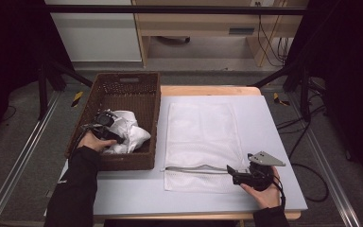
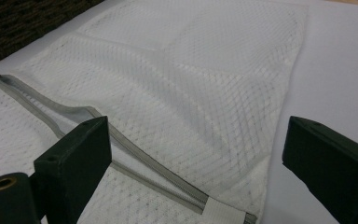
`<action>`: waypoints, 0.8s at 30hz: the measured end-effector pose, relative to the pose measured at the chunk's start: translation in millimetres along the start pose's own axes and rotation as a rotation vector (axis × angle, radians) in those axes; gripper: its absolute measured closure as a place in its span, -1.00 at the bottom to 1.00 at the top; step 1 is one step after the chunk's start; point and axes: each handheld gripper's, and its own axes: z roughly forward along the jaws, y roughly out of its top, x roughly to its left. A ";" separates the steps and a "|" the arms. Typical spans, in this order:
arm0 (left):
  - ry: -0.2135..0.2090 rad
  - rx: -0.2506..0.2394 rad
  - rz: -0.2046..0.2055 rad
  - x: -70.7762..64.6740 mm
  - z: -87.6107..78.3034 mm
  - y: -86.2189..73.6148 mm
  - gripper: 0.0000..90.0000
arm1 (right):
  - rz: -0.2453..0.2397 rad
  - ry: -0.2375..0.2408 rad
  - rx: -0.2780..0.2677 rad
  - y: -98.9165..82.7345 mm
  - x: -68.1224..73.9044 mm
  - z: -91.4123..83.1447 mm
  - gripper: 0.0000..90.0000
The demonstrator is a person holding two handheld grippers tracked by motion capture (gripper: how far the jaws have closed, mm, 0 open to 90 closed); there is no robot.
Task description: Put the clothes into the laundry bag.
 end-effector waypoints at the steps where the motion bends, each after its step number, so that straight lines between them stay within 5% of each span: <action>1: -0.015 -0.001 -0.001 -1.0 -0.3 0.2 -0.48 | -0.002 0.001 -0.001 0.1 -0.1 0.0 -0.81; 8: -0.021 0.018 -0.005 -1.6 -4.5 1.5 0.03 | 0.000 0.021 -0.008 1.6 0.2 -2.1 -0.74; 11: -0.014 0.011 -0.032 -0.5 -9.0 1.6 0.41 | -0.001 0.028 -0.008 1.4 -0.6 -2.2 -0.71; 15: 0.000 -0.002 -0.010 -2.1 -12.2 1.7 0.58 | 0.002 0.034 -0.006 1.0 -2.0 -2.3 -0.68; 19: 0.005 -0.071 0.009 -3.6 -19.5 1.3 0.65 | 0.004 0.038 -0.016 1.5 -2.1 -3.0 -0.67; 24: 0.006 -0.249 0.019 -3.8 -36.5 -0.8 0.67 | 0.007 0.035 -0.024 1.5 -2.6 -3.8 -0.67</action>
